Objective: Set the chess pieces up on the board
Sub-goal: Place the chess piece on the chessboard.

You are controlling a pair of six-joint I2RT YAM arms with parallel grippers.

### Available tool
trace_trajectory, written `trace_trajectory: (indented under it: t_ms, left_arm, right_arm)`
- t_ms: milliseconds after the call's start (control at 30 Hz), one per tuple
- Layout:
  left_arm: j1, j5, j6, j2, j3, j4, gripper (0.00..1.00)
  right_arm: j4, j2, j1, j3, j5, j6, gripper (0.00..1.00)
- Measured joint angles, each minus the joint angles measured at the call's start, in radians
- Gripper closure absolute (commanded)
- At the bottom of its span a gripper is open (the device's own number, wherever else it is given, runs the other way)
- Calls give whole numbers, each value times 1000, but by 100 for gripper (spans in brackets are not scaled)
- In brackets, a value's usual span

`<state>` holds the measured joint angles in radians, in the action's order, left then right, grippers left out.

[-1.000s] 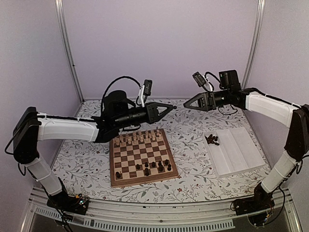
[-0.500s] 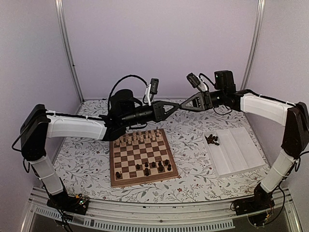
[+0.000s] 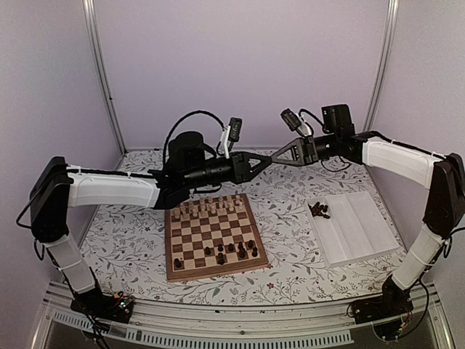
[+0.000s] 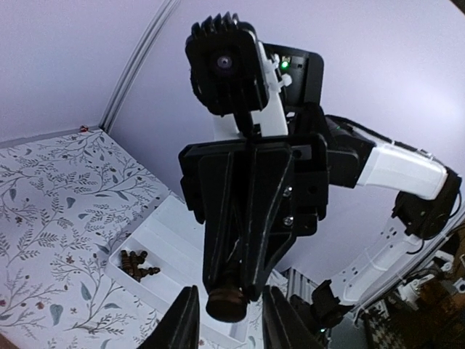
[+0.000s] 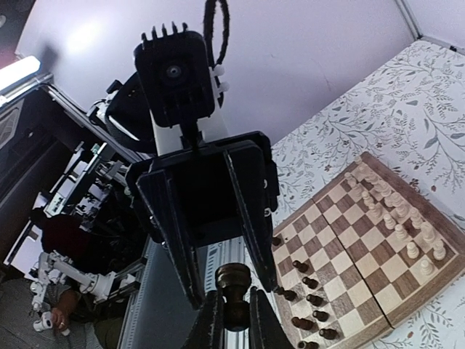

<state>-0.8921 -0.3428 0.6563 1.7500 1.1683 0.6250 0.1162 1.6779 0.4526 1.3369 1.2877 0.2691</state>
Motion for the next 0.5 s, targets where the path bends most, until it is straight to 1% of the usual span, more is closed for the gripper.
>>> trace_trajectory:
  t_ms: [100,200,267,367,500]
  left_arm:
    - [6,34,-55,-35,0,-105,59]
    - [21,84,-134,-136,0,-259,54]
    - [48,119,-183,-208,0,-333,51]
    - [124,201,-268,-351,0,-449,47]
    - [254,315,-357,-478,-13,-518,44]
  right_arm:
    - [109,-1,5,52,-92,-109,96]
    - [225,-5,21,115,-227,-251,96]
    - [295,-8,50,151,-325,-343,96]
    - [407,-5,137,227,-494,-492,96]
    - [514,43,269,360,-665,-640,96]
